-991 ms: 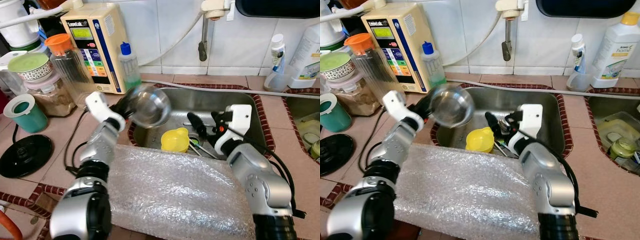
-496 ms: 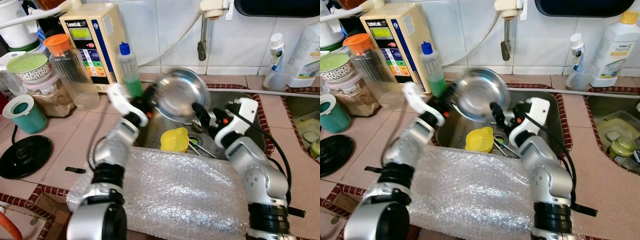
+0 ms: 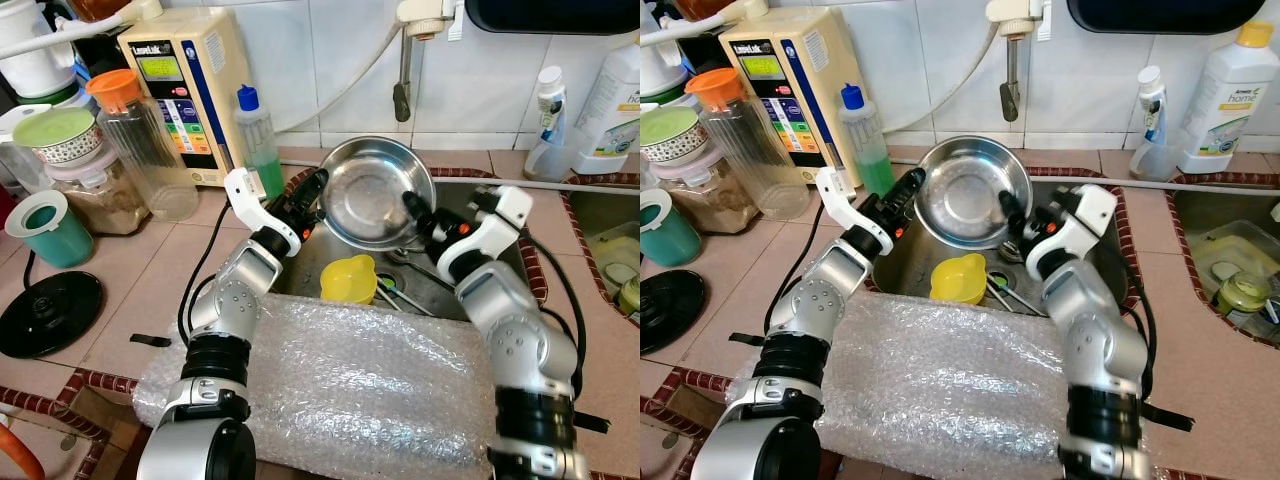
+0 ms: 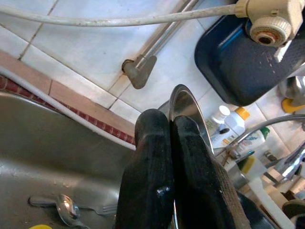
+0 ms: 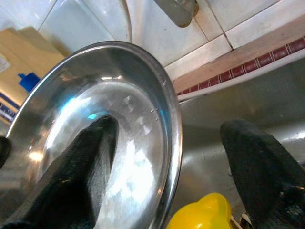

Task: Kitchen organization

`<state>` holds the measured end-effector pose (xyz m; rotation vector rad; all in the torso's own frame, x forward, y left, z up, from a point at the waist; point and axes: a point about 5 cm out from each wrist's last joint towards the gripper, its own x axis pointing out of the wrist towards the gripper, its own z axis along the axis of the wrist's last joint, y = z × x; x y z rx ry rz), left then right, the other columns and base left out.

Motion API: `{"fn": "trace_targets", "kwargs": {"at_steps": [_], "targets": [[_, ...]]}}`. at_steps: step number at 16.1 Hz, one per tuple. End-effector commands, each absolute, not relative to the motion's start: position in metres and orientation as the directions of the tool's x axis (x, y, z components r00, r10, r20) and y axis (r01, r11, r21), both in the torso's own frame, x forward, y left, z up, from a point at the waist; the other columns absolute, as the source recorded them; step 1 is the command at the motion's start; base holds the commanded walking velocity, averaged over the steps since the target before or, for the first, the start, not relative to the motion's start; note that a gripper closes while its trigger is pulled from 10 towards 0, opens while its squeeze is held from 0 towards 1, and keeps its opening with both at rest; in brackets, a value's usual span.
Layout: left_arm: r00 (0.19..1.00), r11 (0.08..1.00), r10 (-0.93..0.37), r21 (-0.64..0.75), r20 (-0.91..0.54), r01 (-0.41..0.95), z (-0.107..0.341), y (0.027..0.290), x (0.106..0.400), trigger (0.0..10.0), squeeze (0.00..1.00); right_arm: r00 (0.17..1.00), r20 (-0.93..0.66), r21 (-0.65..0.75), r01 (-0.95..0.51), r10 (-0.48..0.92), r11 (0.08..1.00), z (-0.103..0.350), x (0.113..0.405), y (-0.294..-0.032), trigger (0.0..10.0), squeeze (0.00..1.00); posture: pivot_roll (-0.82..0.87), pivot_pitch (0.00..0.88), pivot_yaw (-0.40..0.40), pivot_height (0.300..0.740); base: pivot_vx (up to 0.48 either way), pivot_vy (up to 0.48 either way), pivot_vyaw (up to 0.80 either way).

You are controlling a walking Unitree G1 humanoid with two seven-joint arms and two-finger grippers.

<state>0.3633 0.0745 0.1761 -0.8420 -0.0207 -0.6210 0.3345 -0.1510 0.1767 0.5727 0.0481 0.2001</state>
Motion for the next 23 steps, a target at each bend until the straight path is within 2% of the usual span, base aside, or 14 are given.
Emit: {"fn": "trace_targets", "kwargs": {"at_steps": [1,7,15,20,23], "targets": [[0.816,0.489,-0.508,-0.687,0.277,0.538,0.181,0.074,0.361,0.0,0.00,0.977,0.014,0.560,-0.185,0.214,0.807,0.180,0.339,-0.146,0.0,0.00,-0.15,0.000,0.153,0.740,0.000,0.000,0.00],[0.809,0.472,-0.519,-0.696,0.276,0.541,0.180,0.071,0.358,0.0,0.00,0.970,0.006,0.597,-0.199,0.243,0.777,0.182,0.349,-0.134,0.0,0.00,-0.14,0.000,0.143,0.740,0.000,0.000,0.00],[0.816,0.475,-0.510,-0.702,0.271,0.531,0.180,0.073,0.358,0.0,0.00,0.974,-0.023,0.665,-0.155,0.227,0.730,0.174,0.349,-0.141,0.0,0.00,-0.15,0.000,0.142,0.740,0.000,0.000,0.00],[0.810,0.468,-0.520,-0.702,0.272,0.537,0.180,0.071,0.357,0.0,0.00,0.928,-0.098,0.671,-0.205,0.360,0.713,0.158,0.345,-0.129,0.0,0.00,-0.14,0.000,0.141,0.740,0.000,0.000,0.00],[0.808,0.466,-0.523,-0.703,0.272,0.538,0.180,0.071,0.356,0.0,0.00,0.928,-0.104,0.670,-0.200,0.357,0.715,0.158,0.345,-0.130,0.0,0.00,-0.14,0.000,0.136,0.740,0.000,0.000,0.00]]}}
